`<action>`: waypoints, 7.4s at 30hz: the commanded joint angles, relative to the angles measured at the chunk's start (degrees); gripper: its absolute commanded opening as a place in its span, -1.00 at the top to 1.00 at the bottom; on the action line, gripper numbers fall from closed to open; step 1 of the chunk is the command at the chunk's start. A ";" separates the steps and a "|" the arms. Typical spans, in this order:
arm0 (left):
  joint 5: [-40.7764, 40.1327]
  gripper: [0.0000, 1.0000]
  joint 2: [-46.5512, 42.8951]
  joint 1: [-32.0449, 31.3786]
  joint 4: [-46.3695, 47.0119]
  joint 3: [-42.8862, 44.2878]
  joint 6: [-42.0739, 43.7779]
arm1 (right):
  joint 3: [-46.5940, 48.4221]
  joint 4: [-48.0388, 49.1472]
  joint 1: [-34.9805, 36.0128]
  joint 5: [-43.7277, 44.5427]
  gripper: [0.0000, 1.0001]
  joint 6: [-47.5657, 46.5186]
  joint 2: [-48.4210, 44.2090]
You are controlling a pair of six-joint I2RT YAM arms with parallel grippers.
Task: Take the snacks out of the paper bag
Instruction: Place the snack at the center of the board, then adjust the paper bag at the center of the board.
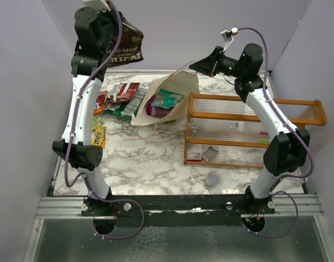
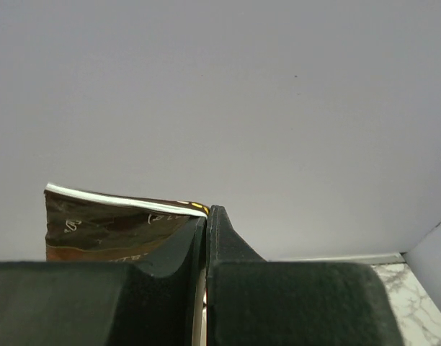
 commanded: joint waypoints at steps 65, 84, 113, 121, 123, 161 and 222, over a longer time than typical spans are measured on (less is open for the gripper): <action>20.48 -0.77 -45.21 -8.74 18.77 -83.46 -7.24 | 2.62 1.82 12.47 -5.93 0.97 -5.94 -2.20; -16.44 -0.45 -33.63 -28.83 9.36 -75.90 -2.88 | 5.80 -12.00 12.47 7.73 0.97 -17.90 -4.34; -17.46 0.02 -1.34 -25.06 13.19 -38.76 8.71 | -10.62 -10.47 9.64 41.48 0.97 -26.78 -22.57; -18.93 0.03 0.49 -24.52 11.62 -35.45 13.37 | -7.88 -11.34 9.65 33.60 0.97 -28.58 -19.15; -19.71 0.03 -1.69 -24.08 12.81 -40.15 13.20 | -6.58 -11.33 9.66 26.11 0.97 -29.24 -16.89; 1.66 -0.72 -40.54 -20.13 9.55 -76.84 -3.55 | 14.62 -13.14 17.99 -8.22 0.97 -16.51 7.81; -1.49 -0.79 -53.36 -20.14 7.24 -74.80 -0.95 | 49.22 -7.45 -5.42 9.80 0.97 -33.58 21.94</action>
